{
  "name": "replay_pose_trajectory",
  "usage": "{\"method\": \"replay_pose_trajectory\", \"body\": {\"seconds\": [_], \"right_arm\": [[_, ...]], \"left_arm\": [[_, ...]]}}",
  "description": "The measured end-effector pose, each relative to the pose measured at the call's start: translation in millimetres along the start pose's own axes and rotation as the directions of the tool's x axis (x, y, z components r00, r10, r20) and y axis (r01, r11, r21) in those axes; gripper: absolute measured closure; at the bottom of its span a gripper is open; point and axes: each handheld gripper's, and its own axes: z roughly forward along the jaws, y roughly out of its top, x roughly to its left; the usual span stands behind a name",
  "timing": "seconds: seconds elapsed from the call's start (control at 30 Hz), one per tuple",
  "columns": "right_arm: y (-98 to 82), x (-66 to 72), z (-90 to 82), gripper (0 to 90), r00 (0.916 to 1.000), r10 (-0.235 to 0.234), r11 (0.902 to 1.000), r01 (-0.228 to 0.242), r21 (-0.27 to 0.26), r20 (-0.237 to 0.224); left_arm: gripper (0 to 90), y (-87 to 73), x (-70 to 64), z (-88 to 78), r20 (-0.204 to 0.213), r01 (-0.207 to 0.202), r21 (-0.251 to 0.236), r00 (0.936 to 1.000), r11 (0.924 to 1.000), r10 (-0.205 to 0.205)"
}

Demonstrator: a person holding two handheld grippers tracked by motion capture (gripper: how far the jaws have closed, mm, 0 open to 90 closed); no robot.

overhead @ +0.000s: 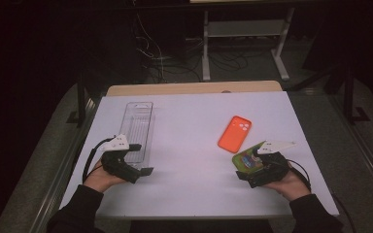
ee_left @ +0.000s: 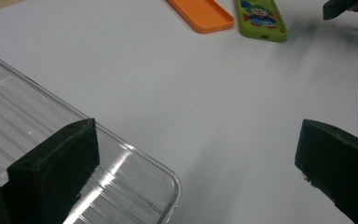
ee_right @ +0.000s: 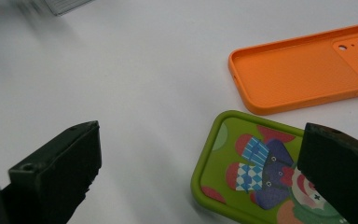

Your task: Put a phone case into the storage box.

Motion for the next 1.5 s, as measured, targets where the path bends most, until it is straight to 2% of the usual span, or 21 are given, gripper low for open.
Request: {"method": "replay_pose_trajectory", "body": {"seconds": [0.23,0.3,0.4,0.63,0.67,0.83,1.1,1.13,1.17,1.23,1.27,1.5], "right_arm": [[3.9,-1.6,-2.4,0.0,1.0000,0.001,1.0000,-0.001,0.005,0.007],[6.5,-4.9,-3.2,0.0,0.9996,0.006,0.9999,-0.007,0.009,0.027],[8.8,-7.5,-3.2,0.0,0.9993,0.016,0.9998,-0.017,0.009,0.034],[16.4,-15.3,1.3,1.1,0.9979,0.040,0.9986,-0.041,0.032,0.050],[19.6,-17.0,2.9,1.5,0.9972,0.040,0.9986,-0.042,0.033,0.064],[27.1,-20.1,6.4,3.0,0.9959,0.048,0.9979,-0.051,0.040,0.076],[43.4,-32.1,13.7,12.1,0.9932,0.042,0.9981,-0.047,0.042,0.108],[47.5,-34.4,15.1,13.5,0.9906,0.059,0.9962,-0.067,0.057,0.123],[49.0,-37.1,16.6,14.3,0.9906,0.044,0.9970,-0.052,0.058,0.130],[50.7,-37.4,17.3,15.0,0.9893,0.058,0.9953,-0.068,0.070,0.134],[53.7,-39.6,19.2,18.3,0.9871,0.074,0.9930,-0.086,0.080,0.142],[61.3,-48.3,26.6,26.3,0.9823,0.072,0.9909,-0.090,0.100,0.173]], "left_arm": [[0.0,1.3,1.6,1.0,-0.007,0.002,0.006,1.0000,1.0000,-0.002],[0.0,2.0,2.1,1.0,-0.013,-0.001,0.009,0.9999,1.0000,0.001],[0.0,1.4,1.7,1.5,-0.009,0.000,0.018,1.0000,0.9998,0.000],[0.0,2.4,2.0,-0.2,-0.011,-0.014,0.020,0.9998,0.9997,0.014],[0.0,2.1,2.0,-0.6,-0.011,-0.017,0.023,0.9998,0.9996,0.017],[0.0,1.4,2.5,-2.5,-0.009,-0.008,0.021,0.9999,0.9998,0.008],[0.0,1.9,0.8,-1.2,-0.005,-0.005,0.022,1.0000,0.9997,0.005],[0.0,1.8,0.6,-1.3,-0.003,-0.002,0.022,1.0000,0.9997,0.002],[0.0,1.6,0.3,-1.4,-0.002,0.002,0.022,1.0000,0.9998,-0.002],[0.0,1.1,-0.5,-1.5,-0.002,0.012,0.015,0.9999,0.9998,-0.012],[0.0,1.3,-0.4,-2.1,-0.003,0.009,0.015,1.0000,0.9998,-0.009],[0.0,0.8,0.6,-2.5,-0.003,-0.003,0.010,1.0000,0.9999,0.003]]}}
